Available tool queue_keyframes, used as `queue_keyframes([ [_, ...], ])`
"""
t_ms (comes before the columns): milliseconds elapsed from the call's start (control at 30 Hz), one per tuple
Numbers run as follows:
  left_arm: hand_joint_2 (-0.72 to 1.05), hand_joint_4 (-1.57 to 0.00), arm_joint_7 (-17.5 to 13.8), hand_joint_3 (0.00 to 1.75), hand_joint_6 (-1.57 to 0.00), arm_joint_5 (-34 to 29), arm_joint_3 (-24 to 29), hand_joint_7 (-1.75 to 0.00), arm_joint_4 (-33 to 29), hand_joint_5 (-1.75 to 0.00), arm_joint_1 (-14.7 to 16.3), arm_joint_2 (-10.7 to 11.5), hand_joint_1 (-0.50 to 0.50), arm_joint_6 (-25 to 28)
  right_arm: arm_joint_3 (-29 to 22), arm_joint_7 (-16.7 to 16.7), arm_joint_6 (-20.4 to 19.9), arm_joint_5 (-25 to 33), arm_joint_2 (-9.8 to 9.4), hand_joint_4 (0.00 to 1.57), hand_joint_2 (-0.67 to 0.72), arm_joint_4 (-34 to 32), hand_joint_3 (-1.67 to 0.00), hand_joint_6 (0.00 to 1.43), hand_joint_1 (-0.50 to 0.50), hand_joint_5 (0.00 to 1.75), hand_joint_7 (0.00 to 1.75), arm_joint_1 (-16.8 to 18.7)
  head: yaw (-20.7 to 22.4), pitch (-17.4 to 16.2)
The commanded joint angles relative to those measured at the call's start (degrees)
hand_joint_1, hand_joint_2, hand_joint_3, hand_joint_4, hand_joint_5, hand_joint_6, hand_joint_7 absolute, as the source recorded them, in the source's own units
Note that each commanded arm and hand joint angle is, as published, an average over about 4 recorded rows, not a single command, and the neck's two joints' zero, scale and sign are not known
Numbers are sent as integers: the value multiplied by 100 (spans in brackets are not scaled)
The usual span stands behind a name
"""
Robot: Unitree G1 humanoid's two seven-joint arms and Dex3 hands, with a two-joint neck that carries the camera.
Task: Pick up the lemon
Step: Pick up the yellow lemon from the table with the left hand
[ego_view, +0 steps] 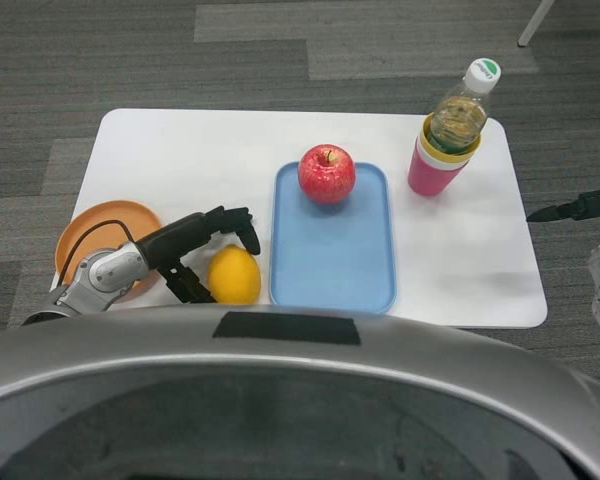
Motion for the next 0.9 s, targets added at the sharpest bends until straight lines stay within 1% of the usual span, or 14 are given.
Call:
queue_keyframes([
  [33,25,0,-224,11,-72,177,-57,-168,190,-62,43,-61,50,343,5,-41,30,39,-25,0,60,-11,0,0,-42,0,0,-50,15,-5],
  [167,25,0,-292,17,-75,309,-18,-168,192,-62,25,-132,50,473,5,-41,34,39,-23,0,60,-11,0,0,-42,0,0,-50,19,-23],
  [300,25,0,-305,17,-72,483,31,-168,188,-62,5,-215,50,539,8,-41,32,39,-28,0,60,-11,0,0,-42,0,0,-50,40,-26],
  [367,21,0,-305,17,-69,632,72,-168,190,-62,-14,-266,50,557,10,-41,28,39,-25,0,60,-11,0,0,-42,0,0,-50,40,-27],
  [433,16,0,-305,17,-66,841,145,-168,192,-67,-54,-340,50,594,8,-41,30,39,-23,0,60,-7,0,0,-42,0,0,-50,29,-35],
  [500,16,0,-305,17,-63,975,208,-168,192,-72,-80,-400,50,634,5,-41,32,39,-23,0,60,-4,0,0,-42,0,0,-50,19,-43],
  [600,16,0,-305,17,-62,1030,303,-168,188,-72,-80,-461,50,666,5,-41,25,39,-23,0,60,-11,0,0,-42,0,0,-50,19,-43],
  [633,16,0,-305,17,-61,1043,358,-168,185,-72,-80,-477,50,666,5,-41,28,39,-23,0,60,-11,0,0,-42,0,0,-50,21,-41],
  [767,16,0,-294,17,-58,1059,718,-168,119,-82,-43,-543,50,629,-1,-41,30,39,-25,0,60,-9,0,0,-46,0,0,-50,41,-35],
  [900,16,0,-255,17,-57,1039,1188,-168,-41,-82,16,-562,49,467,5,-41,34,39,-39,0,60,4,0,0,-46,0,0,-50,45,-15],
])
